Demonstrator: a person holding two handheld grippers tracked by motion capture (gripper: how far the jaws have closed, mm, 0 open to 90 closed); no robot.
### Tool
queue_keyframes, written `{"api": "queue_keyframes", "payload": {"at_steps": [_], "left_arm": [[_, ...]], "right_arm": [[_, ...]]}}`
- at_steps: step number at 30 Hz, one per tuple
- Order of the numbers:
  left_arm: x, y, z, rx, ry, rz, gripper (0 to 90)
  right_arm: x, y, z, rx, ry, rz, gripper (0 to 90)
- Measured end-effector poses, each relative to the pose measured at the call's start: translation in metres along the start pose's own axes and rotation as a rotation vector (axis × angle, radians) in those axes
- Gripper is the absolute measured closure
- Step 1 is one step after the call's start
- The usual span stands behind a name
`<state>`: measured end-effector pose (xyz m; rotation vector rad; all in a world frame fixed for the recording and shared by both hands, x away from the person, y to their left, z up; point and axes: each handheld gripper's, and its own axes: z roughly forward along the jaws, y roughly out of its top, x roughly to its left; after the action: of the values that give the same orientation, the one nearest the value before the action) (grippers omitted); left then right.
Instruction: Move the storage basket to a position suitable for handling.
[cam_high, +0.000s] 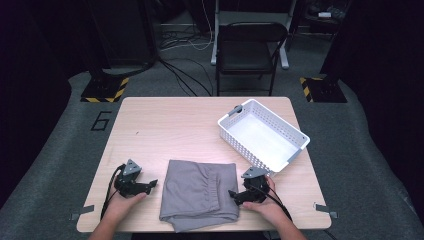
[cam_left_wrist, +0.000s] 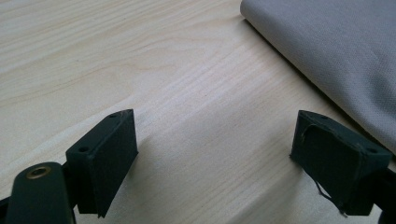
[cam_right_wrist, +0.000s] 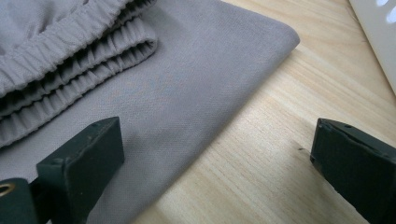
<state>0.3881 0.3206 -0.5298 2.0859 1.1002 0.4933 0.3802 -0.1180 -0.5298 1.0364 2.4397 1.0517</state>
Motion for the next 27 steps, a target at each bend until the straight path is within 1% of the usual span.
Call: {"api": "queue_keyframes", "payload": {"at_steps": [4, 5, 8, 10, 13, 19, 27], "left_arm": [[-0.0004, 0.0002, 0.0001, 0.001, 0.001, -0.004, 14.0], [-0.0003, 0.0003, -0.0001, 0.004, 0.005, 0.002, 13.9], [-0.0009, 0.0005, -0.0002, 0.007, 0.006, -0.002, 13.9], [-0.0009, 0.0005, -0.0002, 0.007, 0.007, -0.002, 13.9], [-0.0011, 0.0004, -0.0002, 0.006, 0.010, -0.001, 14.0], [-0.0012, 0.0005, 0.0002, 0.005, 0.008, -0.007, 14.0], [-0.0009, 0.0006, 0.0001, 0.005, 0.008, -0.002, 14.0]], "right_arm": [[-0.0001, 0.0002, 0.0001, 0.003, 0.004, -0.002, 1.8], [0.0000, 0.0002, 0.0002, 0.002, 0.004, -0.001, 1.8], [0.0004, 0.0003, 0.0001, 0.006, -0.005, -0.004, 1.5], [0.0009, 0.0000, 0.0004, -0.001, -0.009, 0.000, 1.5], [0.0009, -0.0001, 0.0003, 0.001, -0.008, -0.002, 1.5], [0.0010, 0.0000, 0.0005, 0.000, -0.009, 0.000, 1.4], [0.0010, 0.0001, 0.0003, 0.006, -0.013, 0.004, 0.6]]}}
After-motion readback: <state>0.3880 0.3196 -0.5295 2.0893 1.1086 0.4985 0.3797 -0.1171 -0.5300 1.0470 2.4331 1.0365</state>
